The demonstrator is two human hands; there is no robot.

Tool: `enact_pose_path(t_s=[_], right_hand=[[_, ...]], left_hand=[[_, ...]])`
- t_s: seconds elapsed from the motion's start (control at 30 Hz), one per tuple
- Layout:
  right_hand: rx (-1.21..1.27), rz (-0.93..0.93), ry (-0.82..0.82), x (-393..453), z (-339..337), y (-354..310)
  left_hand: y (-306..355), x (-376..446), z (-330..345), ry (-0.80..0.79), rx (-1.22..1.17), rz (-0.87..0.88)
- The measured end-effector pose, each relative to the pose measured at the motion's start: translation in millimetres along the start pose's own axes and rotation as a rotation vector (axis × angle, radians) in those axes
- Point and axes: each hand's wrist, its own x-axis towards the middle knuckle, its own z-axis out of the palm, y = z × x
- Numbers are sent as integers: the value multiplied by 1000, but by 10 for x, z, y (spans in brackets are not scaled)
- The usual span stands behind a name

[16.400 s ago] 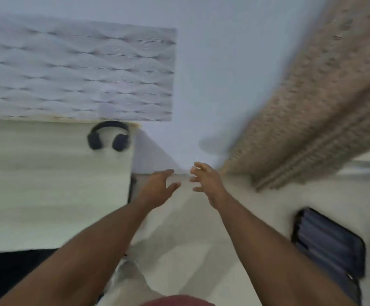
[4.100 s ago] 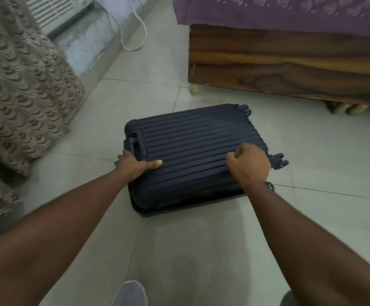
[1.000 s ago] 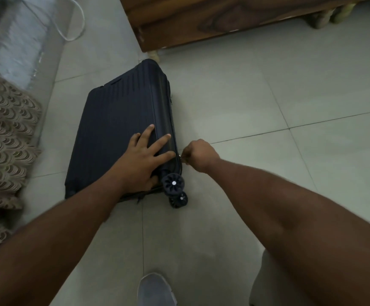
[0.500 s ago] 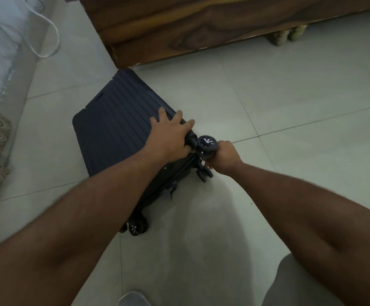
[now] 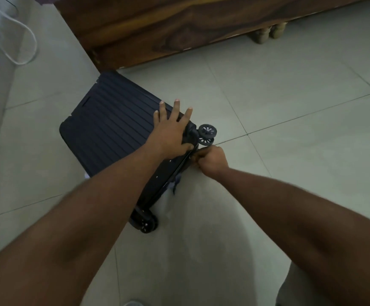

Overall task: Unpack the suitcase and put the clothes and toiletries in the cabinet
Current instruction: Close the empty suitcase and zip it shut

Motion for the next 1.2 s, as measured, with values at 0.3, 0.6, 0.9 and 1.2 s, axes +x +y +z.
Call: enact_pose_path(t_s=[0.3, 0.6, 0.9, 1.2], right_hand=[[-59, 75, 143, 365, -137, 18], [-203, -79, 77, 278, -5, -15], [-137, 112, -21, 378, -103, 85], [494, 380, -315, 180, 216, -29]], left_hand=[[-182, -869, 335, 70, 8, -110], [-4, -459, 226, 47, -111, -215], [130, -599, 322, 32, 161, -90], [369, -566, 354, 36, 395, -224]])
